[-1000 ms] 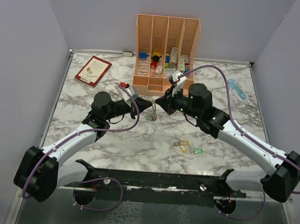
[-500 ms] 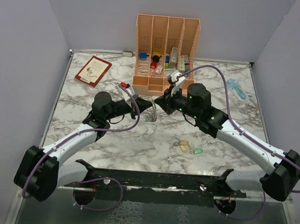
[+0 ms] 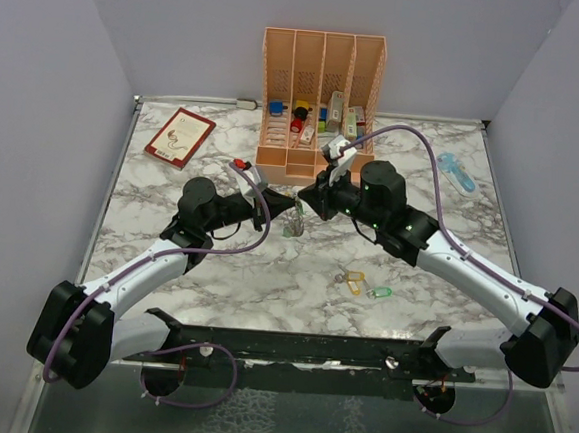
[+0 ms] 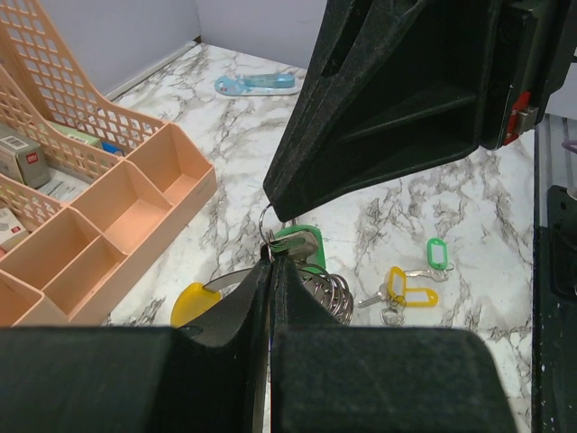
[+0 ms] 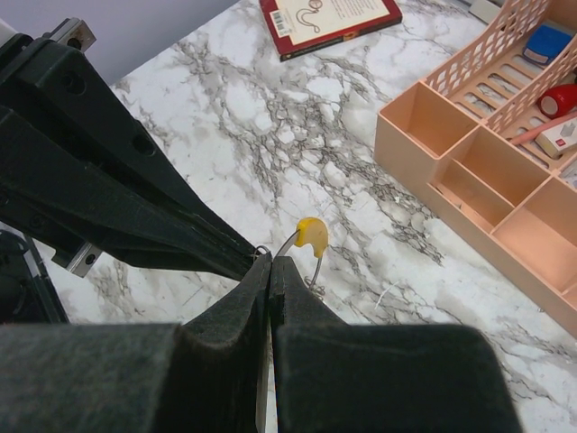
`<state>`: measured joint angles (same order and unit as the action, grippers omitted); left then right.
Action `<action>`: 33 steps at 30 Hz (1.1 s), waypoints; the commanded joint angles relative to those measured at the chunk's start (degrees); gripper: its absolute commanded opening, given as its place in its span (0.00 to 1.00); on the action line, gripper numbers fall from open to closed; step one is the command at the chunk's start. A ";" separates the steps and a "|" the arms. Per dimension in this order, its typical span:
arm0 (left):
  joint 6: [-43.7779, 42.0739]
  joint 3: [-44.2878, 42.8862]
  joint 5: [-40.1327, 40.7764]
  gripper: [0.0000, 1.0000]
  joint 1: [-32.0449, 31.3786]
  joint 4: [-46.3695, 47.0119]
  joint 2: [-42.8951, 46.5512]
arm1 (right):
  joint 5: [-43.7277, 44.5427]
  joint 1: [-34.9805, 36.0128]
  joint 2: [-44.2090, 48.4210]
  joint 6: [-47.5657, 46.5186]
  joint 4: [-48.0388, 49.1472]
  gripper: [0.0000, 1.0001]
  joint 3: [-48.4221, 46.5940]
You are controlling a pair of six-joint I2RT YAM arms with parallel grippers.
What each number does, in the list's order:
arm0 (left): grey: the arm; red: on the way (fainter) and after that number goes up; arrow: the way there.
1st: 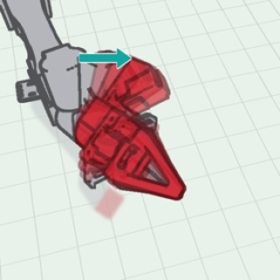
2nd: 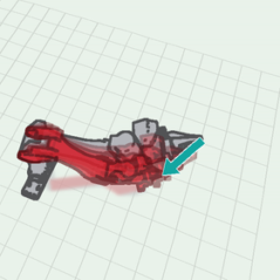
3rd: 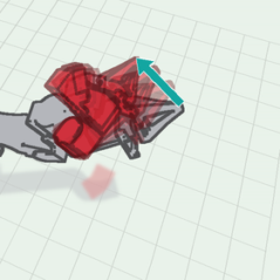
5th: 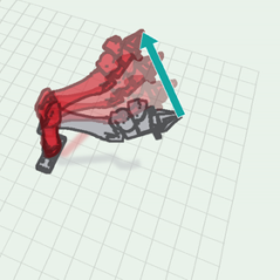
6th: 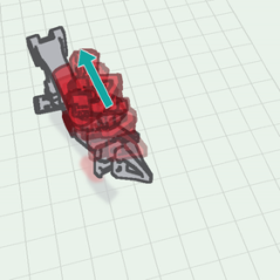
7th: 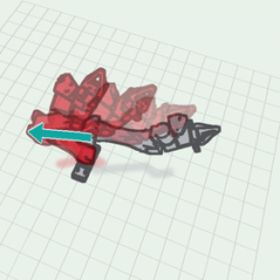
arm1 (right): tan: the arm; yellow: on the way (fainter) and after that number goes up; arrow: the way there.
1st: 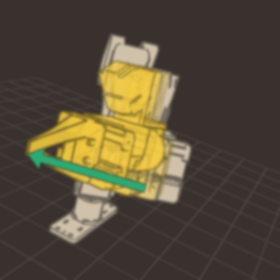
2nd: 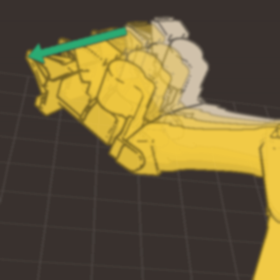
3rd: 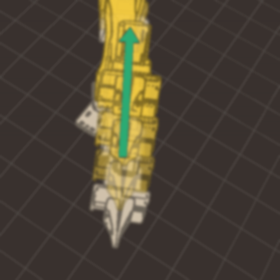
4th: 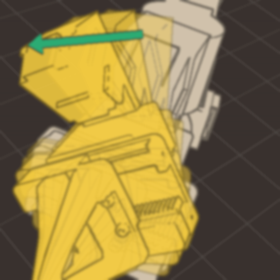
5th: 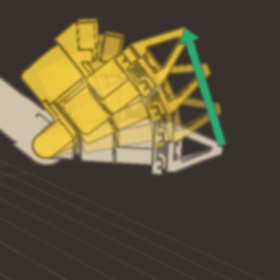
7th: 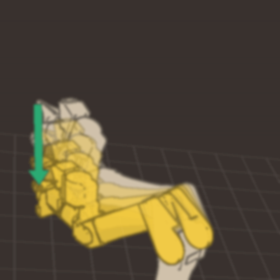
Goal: Put the keys on the keyring
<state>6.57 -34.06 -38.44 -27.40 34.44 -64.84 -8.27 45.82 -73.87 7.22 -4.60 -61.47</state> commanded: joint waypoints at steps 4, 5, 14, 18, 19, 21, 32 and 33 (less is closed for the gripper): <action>0.91 -2.37 -1.03 0.00 -0.29 1.60 -0.02 | 1.94 0.59 -0.34 -0.83 2.40 0.01 0.41; 0.95 -2.34 -1.03 0.00 -0.29 1.56 -0.02 | 2.02 0.58 -0.22 -0.81 2.40 0.01 0.55; 1.63 -2.58 -0.94 0.00 -0.29 1.77 0.14 | 3.32 0.67 1.08 -0.77 3.10 0.01 2.34; 1.90 -2.70 -1.03 0.00 -0.29 1.73 0.40 | 3.55 0.69 1.25 -0.38 3.50 0.01 2.92; 1.92 -2.75 -1.13 0.00 -0.29 1.69 0.50 | 3.73 0.72 1.27 -0.30 3.51 0.01 2.95; 2.03 -2.68 -1.10 0.00 -0.30 1.53 0.64 | 3.95 0.68 1.37 -0.39 3.46 0.01 2.87; 1.59 -2.67 -1.03 0.00 -0.29 1.25 0.77 | 4.65 0.76 1.62 -0.46 3.02 0.01 2.19; 1.62 -2.67 -1.03 0.00 -0.31 1.25 0.78 | 4.71 0.76 1.62 -0.40 2.99 0.01 2.35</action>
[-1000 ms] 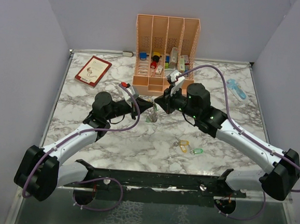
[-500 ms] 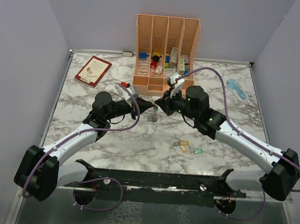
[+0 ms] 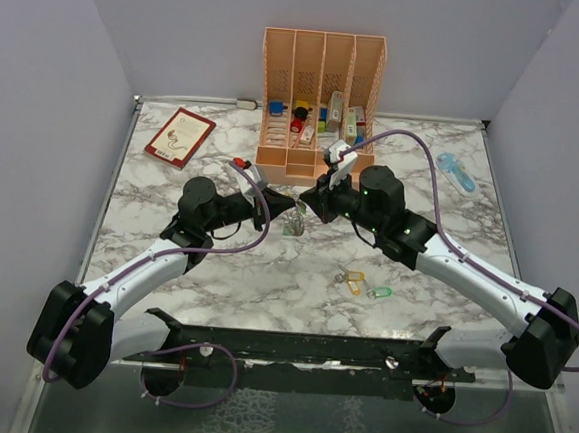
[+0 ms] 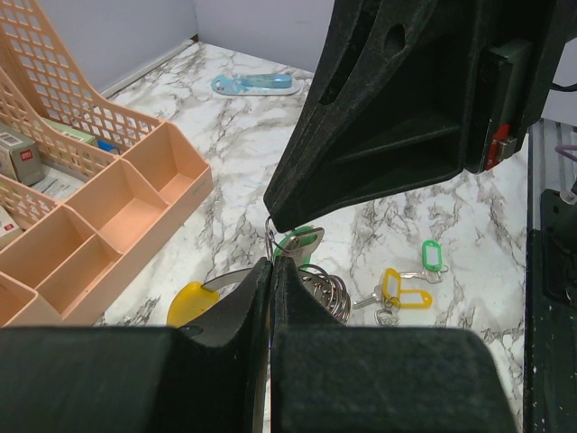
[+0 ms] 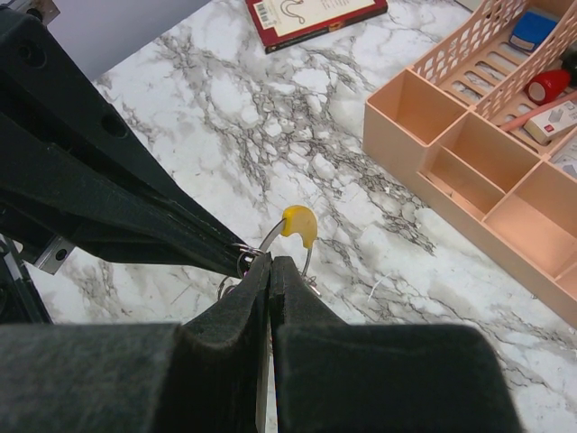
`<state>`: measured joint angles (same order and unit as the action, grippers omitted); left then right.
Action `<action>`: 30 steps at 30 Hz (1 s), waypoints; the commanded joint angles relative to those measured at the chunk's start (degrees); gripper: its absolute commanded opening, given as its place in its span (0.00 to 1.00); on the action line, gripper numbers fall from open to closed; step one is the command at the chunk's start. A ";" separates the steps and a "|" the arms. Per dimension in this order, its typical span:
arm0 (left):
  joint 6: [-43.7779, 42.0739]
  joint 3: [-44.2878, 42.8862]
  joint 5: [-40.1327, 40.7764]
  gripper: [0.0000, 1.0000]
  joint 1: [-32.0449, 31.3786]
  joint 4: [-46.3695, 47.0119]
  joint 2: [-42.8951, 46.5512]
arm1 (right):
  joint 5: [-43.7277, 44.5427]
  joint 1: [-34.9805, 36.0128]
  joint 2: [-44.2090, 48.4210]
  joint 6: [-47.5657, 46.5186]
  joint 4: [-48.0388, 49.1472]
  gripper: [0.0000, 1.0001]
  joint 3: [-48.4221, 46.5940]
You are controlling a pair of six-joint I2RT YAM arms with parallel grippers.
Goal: Put the keys on the keyring
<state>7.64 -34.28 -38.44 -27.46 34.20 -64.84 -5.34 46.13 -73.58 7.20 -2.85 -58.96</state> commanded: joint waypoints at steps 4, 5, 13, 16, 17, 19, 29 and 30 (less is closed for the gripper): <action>0.92 -2.46 -0.84 0.00 -0.27 1.90 0.93 | 2.37 0.46 1.42 -0.30 0.92 0.01 0.39; 1.00 -2.46 -0.85 0.00 -0.23 2.00 0.93 | 2.43 0.50 1.47 -0.26 0.92 0.01 0.56; 1.47 -2.63 -0.93 0.00 -0.22 2.64 1.12 | 3.21 0.45 1.66 0.00 0.57 0.01 1.28; 1.50 -2.63 -1.09 0.00 -0.23 2.87 1.29 | 3.48 0.45 1.58 0.22 0.16 0.01 1.47; 1.43 -2.63 -1.11 0.00 -0.22 3.01 1.34 | 3.46 0.45 1.60 0.31 0.06 0.01 1.48; 1.50 -2.59 -1.19 0.00 -0.22 3.33 1.37 | 3.35 0.50 1.55 0.57 -0.07 0.01 1.56; 1.69 -2.11 -2.23 0.00 -0.22 5.56 1.28 | 0.05 0.45 1.17 0.60 -2.08 0.01 0.84; 1.61 -2.10 -2.29 0.00 -0.22 5.68 1.37 | -0.34 0.45 1.05 0.56 -2.46 0.01 0.65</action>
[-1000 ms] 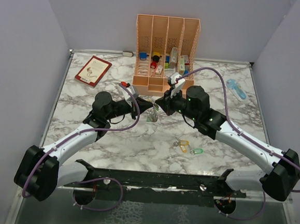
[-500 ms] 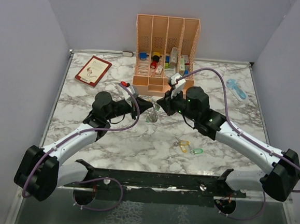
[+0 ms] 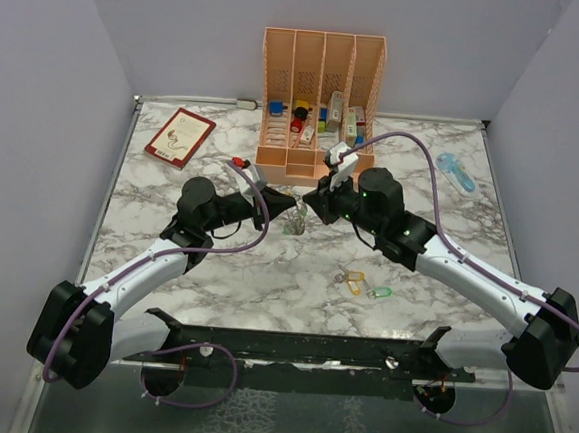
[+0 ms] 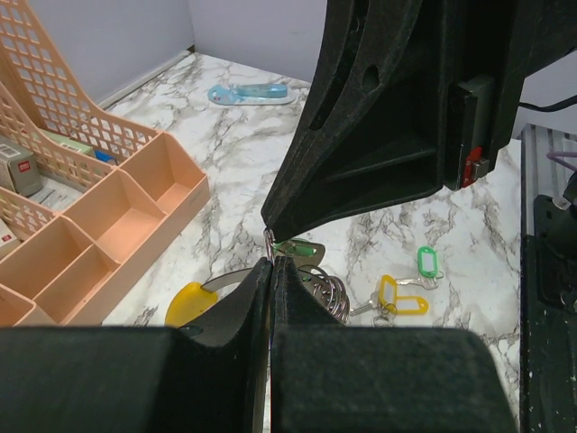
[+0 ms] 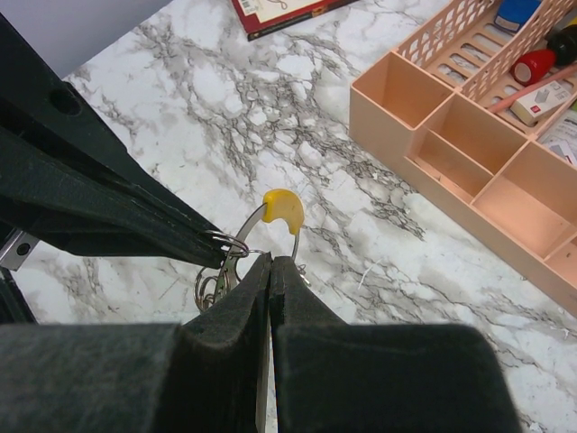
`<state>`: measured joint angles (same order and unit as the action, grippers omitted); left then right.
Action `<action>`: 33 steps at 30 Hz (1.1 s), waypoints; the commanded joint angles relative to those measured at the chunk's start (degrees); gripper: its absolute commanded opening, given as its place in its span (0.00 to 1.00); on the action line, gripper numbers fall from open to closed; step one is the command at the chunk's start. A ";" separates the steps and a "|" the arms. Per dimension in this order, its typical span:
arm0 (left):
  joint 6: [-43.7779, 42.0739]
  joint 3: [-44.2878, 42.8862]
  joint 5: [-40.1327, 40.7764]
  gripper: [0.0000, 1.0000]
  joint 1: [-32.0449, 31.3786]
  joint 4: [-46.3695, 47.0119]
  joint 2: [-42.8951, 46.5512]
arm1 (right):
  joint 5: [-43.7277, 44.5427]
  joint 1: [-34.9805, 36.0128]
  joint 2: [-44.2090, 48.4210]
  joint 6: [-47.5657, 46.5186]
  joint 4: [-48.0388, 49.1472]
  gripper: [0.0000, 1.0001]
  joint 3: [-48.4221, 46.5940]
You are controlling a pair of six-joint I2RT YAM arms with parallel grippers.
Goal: Put the keys on the keyring
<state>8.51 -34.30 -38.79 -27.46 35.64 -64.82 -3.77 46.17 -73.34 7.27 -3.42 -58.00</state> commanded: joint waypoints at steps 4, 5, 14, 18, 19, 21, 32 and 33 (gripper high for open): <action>0.59 -1.92 -2.21 0.00 -0.27 4.47 1.49 | -2.88 0.41 0.78 0.54 -2.63 0.01 -0.67; 0.59 -1.84 -2.33 0.00 -0.18 4.57 1.53 | -2.97 0.41 0.84 0.54 -2.76 0.01 -0.71; 0.46 -1.47 -3.15 0.00 -0.22 5.81 1.38 | -4.69 0.41 0.40 -0.03 -4.11 0.01 -1.96; 0.45 -1.25 -3.70 0.00 -0.23 6.62 1.05 | -5.02 0.41 0.84 -0.13 -4.22 0.01 -1.95; 0.40 -1.29 -3.71 0.00 -0.22 6.79 0.97 | -4.92 0.41 1.16 -0.19 -4.29 0.01 -1.87; 0.42 -1.28 -3.81 0.00 -0.22 7.02 0.92 | -4.79 0.41 1.47 -0.30 -4.46 0.01 -1.78; 2.12 -0.29 -4.69 0.00 -0.27 9.94 0.92 | -4.32 0.37 2.88 -1.21 -5.71 0.01 -1.87; 2.34 -0.24 -4.88 0.00 -0.25 10.30 0.83 | -4.62 0.40 2.78 -1.20 -5.72 0.01 -1.95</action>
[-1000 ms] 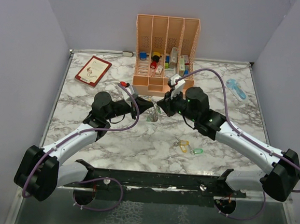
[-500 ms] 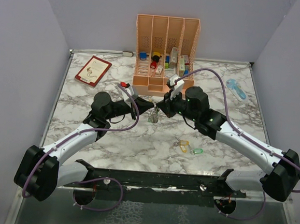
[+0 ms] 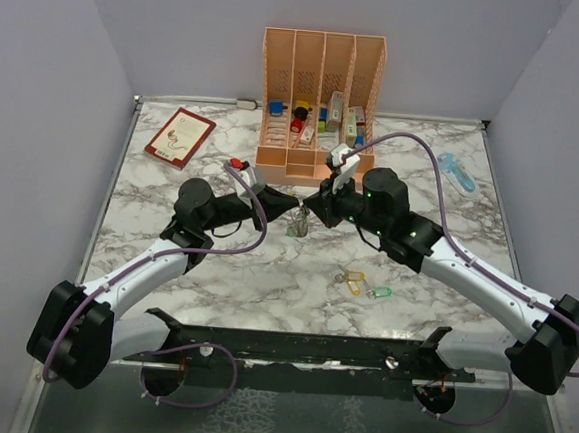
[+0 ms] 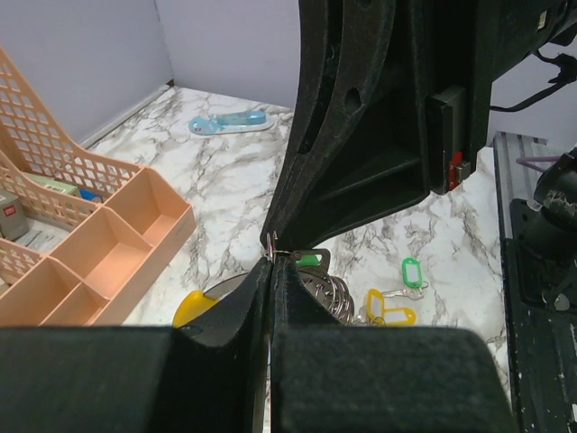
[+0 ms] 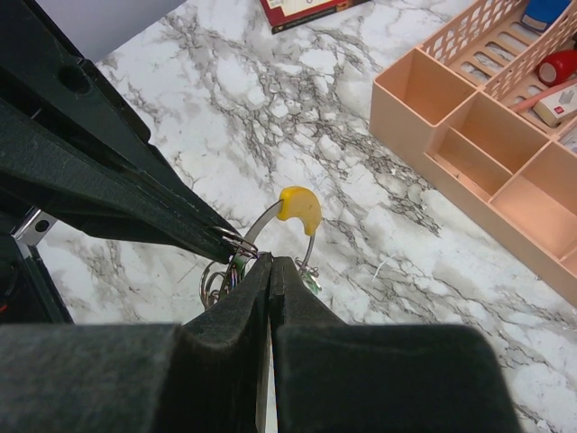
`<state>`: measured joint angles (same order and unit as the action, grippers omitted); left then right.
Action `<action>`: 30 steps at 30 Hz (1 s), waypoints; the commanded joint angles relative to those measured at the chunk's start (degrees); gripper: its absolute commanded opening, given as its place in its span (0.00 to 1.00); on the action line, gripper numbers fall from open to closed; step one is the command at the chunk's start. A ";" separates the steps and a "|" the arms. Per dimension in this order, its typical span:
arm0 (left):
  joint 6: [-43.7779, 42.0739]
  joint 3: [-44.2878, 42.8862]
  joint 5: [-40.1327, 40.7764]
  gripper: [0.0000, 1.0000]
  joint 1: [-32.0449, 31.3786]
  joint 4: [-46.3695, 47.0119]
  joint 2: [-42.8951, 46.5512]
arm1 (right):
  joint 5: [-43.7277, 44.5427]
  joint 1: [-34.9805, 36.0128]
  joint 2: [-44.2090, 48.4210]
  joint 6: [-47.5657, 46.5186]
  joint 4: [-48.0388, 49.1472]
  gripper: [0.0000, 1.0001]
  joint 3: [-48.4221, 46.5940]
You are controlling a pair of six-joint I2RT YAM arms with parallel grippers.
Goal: Put the keys on the keyring
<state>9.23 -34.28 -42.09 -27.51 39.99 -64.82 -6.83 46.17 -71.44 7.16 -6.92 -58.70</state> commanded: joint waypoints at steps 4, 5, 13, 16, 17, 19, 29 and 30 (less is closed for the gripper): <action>2.17 -0.10 -1.67 0.00 -0.18 7.04 0.71 | -2.91 0.41 0.78 -0.84 -2.29 0.03 -1.55; 2.26 -0.04 -1.58 0.00 -0.19 7.34 0.74 | -2.93 0.41 0.80 -0.64 -2.45 0.05 -1.66; 2.98 0.27 -0.48 0.00 -0.18 8.96 0.48 | -2.58 0.41 1.46 1.38 -2.39 0.29 -1.39; 3.07 0.31 -0.36 0.00 -0.21 9.21 0.51 | -2.41 0.41 1.25 2.08 -2.05 0.30 -1.01; 3.07 0.34 -0.35 0.00 -0.18 9.09 0.56 | -2.36 0.41 1.22 2.16 -2.05 0.30 -0.92; 3.08 0.42 -0.36 0.00 -0.18 9.14 0.57 | -1.96 0.41 1.36 2.20 -2.16 0.30 -0.89; 3.37 0.84 -1.09 0.00 -0.18 9.26 0.54 | 3.93 0.41 6.37 -2.28 -6.30 0.27 -1.64; 3.41 0.88 -1.15 0.00 -0.18 9.28 0.49 | 4.13 0.41 7.12 -2.66 -6.39 0.25 -1.49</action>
<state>12.10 -33.82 -42.65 -27.51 44.97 -64.84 -5.74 46.17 -67.68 7.16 -10.52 -59.02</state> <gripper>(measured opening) 0.018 0.276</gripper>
